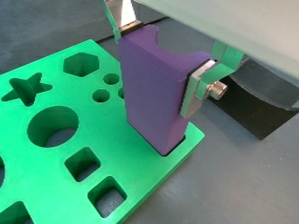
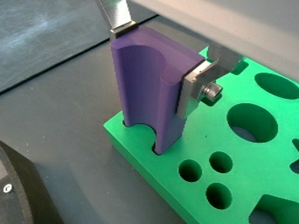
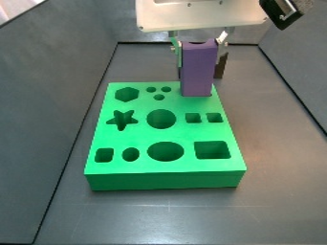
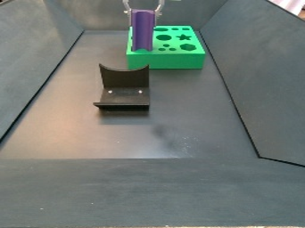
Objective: Pick up the arch object. Move up. Place the arch object on the fixture. Regrasp the arch object. Move to above the board. Insert the arch object.
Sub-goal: Insert the arch object.
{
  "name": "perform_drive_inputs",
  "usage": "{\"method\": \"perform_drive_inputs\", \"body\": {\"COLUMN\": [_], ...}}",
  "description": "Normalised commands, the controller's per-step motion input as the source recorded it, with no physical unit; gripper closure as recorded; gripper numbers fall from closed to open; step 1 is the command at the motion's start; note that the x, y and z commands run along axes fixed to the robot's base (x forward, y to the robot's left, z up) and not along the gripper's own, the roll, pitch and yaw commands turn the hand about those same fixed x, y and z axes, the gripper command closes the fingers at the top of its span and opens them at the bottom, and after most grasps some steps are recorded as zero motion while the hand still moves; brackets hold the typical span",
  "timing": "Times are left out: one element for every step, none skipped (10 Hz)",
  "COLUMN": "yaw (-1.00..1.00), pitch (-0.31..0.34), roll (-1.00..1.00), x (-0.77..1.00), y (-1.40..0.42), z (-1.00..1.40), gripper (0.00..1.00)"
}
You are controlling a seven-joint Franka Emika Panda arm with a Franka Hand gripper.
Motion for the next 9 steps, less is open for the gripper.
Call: {"method": "perform_drive_inputs", "body": {"yaw": [0.51,0.26,0.00,0.00,0.00,0.00,0.00,0.00,0.00], "pitch": [0.000,0.000,0.006,-0.019,0.000,0.000,0.000,0.000,0.000], "roll": [0.09,0.02,0.00,-0.01,0.04,0.07,0.10,0.01,0.00], "x": [0.03,0.10,0.00,0.00,0.00,-0.14,0.00,0.00,0.00], "y": [0.13,0.02,0.00,0.00,0.00,0.00,-0.01,0.00,0.00], "z": [-0.75,-0.54,0.00,0.00,-0.93,-1.00,-0.35,0.00,0.00], "gripper": [1.00,1.00,1.00,1.00,1.00,1.00,1.00,1.00,1.00]}}
